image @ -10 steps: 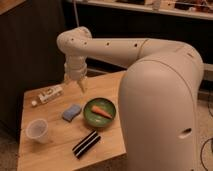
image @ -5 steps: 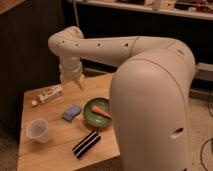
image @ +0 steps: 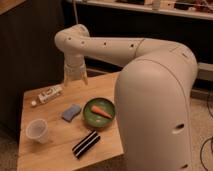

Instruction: Stand the bottle upright

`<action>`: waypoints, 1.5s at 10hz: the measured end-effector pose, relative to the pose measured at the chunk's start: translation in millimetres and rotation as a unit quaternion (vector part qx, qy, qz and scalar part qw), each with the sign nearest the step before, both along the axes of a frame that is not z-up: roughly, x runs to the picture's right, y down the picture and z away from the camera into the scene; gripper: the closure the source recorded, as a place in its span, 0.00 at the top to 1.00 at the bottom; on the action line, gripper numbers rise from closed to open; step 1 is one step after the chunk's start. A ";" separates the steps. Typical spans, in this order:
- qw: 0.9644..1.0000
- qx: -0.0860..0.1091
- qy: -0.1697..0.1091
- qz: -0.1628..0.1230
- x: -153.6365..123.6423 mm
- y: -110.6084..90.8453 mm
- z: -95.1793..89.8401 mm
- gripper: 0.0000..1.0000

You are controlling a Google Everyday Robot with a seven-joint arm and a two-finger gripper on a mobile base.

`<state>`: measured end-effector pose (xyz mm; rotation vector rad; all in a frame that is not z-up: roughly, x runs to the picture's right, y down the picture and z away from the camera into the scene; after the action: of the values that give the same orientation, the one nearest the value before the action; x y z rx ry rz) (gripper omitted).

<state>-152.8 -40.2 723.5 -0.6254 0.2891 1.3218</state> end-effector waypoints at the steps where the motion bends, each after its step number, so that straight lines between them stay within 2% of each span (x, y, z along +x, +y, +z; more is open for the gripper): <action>1: 0.999 -0.004 -0.033 -0.042 -1.3 -0.4 1.7 0.65; 3: 0.995 -0.006 -0.061 -0.082 4.4 -2.7 3.9 0.65; 4: 0.994 0.005 -0.071 -0.085 1.1 -1.4 1.1 0.65; 5: 0.993 0.022 -0.083 -0.077 0.5 -2.3 -3.7 0.65; 6: 0.990 0.055 -0.100 -0.079 5.5 -5.1 -9.7 0.65; 7: 0.981 0.097 -0.138 -0.099 12.8 -5.2 -20.0 0.65; 8: 0.962 0.140 -0.188 -0.139 16.7 -2.2 -31.7 0.65; 9: 0.947 0.162 -0.222 -0.167 24.5 -0.8 -38.9 0.65; 10: 0.922 0.181 -0.266 -0.217 32.8 3.1 -48.2 0.65; 11: 0.907 0.191 -0.287 -0.242 34.4 4.6 -52.8 0.65; 12: 0.898 0.196 -0.299 -0.258 36.9 5.6 -55.2 0.65; 13: 0.880 0.208 -0.318 -0.286 43.4 6.5 -60.0 0.65; 14: 0.870 0.214 -0.328 -0.300 44.8 7.2 -62.6 0.65; 15: 0.868 0.217 -0.329 -0.303 43.8 6.5 -61.8 0.65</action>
<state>-108.9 -33.7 661.6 -0.5031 -0.3528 0.4810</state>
